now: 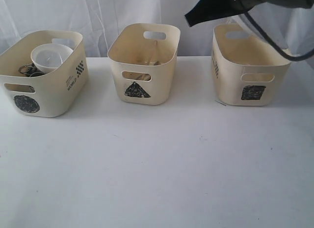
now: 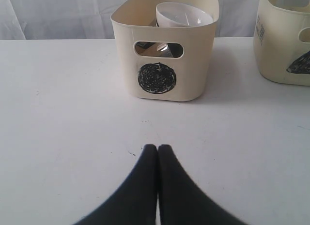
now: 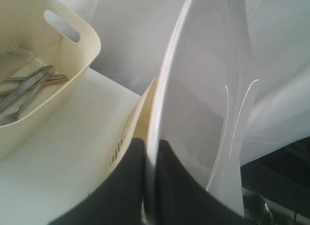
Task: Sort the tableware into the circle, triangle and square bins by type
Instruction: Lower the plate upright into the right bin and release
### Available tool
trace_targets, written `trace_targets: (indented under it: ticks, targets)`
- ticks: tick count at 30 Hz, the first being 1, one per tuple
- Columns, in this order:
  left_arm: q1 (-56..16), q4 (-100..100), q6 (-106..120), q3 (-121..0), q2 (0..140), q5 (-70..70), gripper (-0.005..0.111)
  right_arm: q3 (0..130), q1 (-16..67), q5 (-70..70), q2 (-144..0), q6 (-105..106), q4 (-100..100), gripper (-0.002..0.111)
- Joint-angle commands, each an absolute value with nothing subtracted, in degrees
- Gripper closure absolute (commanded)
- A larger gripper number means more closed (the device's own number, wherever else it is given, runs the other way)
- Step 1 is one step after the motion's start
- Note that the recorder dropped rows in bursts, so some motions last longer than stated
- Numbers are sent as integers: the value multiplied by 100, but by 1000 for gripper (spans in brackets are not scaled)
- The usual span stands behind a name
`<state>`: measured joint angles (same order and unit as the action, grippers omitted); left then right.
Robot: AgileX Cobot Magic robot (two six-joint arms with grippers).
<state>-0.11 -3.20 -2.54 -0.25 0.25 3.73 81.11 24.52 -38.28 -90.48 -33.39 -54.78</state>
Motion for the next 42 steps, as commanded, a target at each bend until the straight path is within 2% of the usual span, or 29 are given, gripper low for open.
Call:
trace_targets:
  ticks: [1, 16, 19, 23, 25, 35, 41, 42]
  targets:
    - [-7, -309, -279, 0, 0, 343, 107, 8414, 2129, -3484, -9483, -3363, -5692, 108]
    - [-7, -309, -279, 0, 0, 343, 107, 8556, 1665, -2835, -10486, -3640, -5610, 108]
    - [-7, -309, -279, 0, 0, 343, 107, 8556, 1596, -2747, -10559, -3668, -5621, 99]
    - [-7, -309, -279, 0, 0, 343, 107, 8556, 1553, -2665, -10572, -3685, -5621, 79]
    - [-7, -309, -279, 0, 0, 343, 107, 8556, 1549, -2728, -10572, -3685, -5621, 77]
    - [-7, -309, -279, 0, 0, 343, 107, 8421, 1539, -3074, -9828, -3776, -5611, 80]
    - [-7, -309, -279, 0, 0, 343, 107, 7331, 1539, -2817, -8561, -3912, -5611, 108]
    - [-7, -309, -279, 0, 0, 343, 107, 7062, 1539, -2738, -8291, -4026, -5611, 108]
